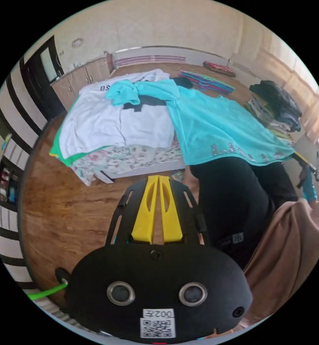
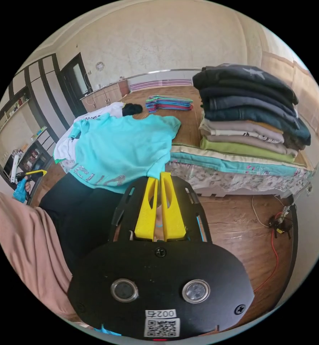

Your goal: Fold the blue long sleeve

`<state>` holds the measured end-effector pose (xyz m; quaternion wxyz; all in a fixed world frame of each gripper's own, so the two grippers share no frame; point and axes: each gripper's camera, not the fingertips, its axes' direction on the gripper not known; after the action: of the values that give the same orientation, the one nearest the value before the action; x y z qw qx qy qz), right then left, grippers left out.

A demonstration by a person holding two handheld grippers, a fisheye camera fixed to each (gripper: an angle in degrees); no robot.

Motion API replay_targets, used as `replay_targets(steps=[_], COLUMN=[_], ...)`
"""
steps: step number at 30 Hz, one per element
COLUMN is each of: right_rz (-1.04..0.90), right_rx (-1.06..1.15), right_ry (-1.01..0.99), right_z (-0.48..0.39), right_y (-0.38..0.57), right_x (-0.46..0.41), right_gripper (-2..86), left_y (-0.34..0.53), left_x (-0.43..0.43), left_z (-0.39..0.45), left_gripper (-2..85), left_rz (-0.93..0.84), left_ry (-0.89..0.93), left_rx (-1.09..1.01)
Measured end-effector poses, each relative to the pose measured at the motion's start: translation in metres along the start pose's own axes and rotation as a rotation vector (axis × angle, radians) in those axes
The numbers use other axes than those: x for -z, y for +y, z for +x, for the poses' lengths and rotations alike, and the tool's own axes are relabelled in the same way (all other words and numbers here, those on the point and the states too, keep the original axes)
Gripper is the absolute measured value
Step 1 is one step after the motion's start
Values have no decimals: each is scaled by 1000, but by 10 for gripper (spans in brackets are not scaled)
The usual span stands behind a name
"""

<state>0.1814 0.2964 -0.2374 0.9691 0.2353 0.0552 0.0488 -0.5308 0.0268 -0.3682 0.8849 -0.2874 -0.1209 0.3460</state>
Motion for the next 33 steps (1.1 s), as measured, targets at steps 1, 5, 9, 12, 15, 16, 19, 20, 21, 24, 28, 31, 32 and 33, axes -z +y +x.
replay_targets(steps=[1,5,9,12,15,16,19,20,21,24,28,31,32,33], right_rz=[2,11,16,13,8,6,2,1,0,-4,-1,11,16,26], right_rx=[-3,-11,-3,-18,-36,-36,-32,-31,-31,-29,-21,-7,-3,4], right_ry=[18,18,23,24,21,21,27,28,32,45,61,73,74,73], right_z=[-1,-1,1,2,3,2,1,1,0,-3,-8,-14,-15,-18], right_y=[0,-3,-6,-4,-2,-2,-4,-4,-6,-9,-13,-16,-17,-18], right_x=[-3,-6,-8,-12,-16,-17,-20,-20,-22,-25,-28,-26,-25,-23], right_gripper=[-9,-9,-9,-9,-9,-9,-9,-9,-9,-9,-9,-9,-9,-9], left_y=[2,-3,-14,-23,-33,-37,-44,-45,-46,-50,-50,-54,-56,-56], left_x=[-5,-25,-43,-61,-79,-83,-87,-85,-83,-71,-48,-25,-13,-6], left_z=[3,17,35,51,66,72,85,90,92,101,116,114,112,112], left_gripper=[-7,10,56,84,110,118,126,123,119,89,39,24,18,16], left_rz=[14,37,26,10,-27,-35,-29,-11,1,72,157,193,212,222], left_ry=[59,143,137,81,29,26,10,-13,-23,-30,-75,-79,-79,-79], left_rx=[-10,-67,-141,-202,-265,-286,-323,-325,-321,-312,-340,-312,-306,-307])
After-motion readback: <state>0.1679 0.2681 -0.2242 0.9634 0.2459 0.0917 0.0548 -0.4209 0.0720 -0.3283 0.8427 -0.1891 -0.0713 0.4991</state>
